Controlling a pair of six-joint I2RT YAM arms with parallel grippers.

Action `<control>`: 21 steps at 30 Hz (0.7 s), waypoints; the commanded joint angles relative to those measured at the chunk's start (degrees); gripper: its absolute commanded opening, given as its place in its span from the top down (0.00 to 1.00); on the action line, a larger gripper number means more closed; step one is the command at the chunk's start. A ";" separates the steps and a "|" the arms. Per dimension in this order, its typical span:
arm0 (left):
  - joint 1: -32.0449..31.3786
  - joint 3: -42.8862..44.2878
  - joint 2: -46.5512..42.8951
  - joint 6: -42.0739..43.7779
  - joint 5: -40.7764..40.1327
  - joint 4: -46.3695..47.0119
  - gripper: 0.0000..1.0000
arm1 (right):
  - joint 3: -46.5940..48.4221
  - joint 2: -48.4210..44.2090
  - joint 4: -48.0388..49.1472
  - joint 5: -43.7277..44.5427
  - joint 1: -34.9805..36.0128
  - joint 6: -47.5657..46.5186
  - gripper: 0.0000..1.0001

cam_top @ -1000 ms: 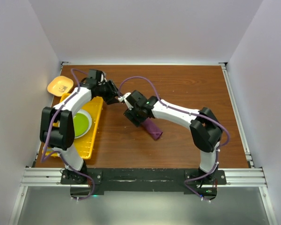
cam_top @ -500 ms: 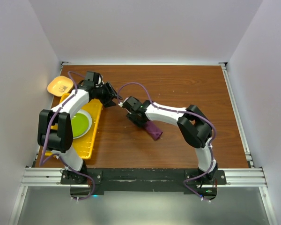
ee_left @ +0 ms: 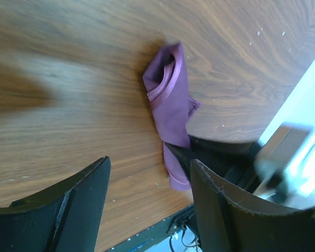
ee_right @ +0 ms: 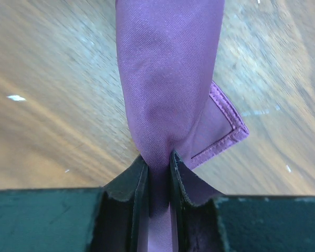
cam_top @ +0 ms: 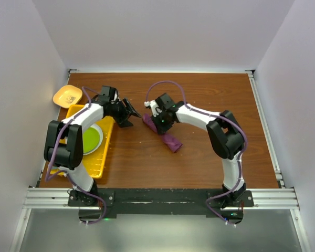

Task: Fold the napkin, place the utensils inside, and roll it up
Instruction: Roll the napkin with the utensil

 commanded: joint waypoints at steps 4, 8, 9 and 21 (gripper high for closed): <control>-7.05 2.44 2.61 -6.81 -0.31 0.63 0.33 | -2.12 3.26 5.71 -43.00 -9.87 4.30 0.90; -9.86 5.25 5.69 -8.39 -3.82 -1.39 0.32 | -2.20 6.69 7.56 -49.63 -12.51 5.98 0.90; -9.95 6.65 7.43 -8.48 -4.44 -1.66 0.32 | -2.29 7.39 7.48 -50.16 -12.60 5.72 0.90; -11.27 17.29 17.64 -7.70 -10.42 -9.30 0.49 | -2.03 7.84 7.30 -50.53 -14.45 5.45 0.83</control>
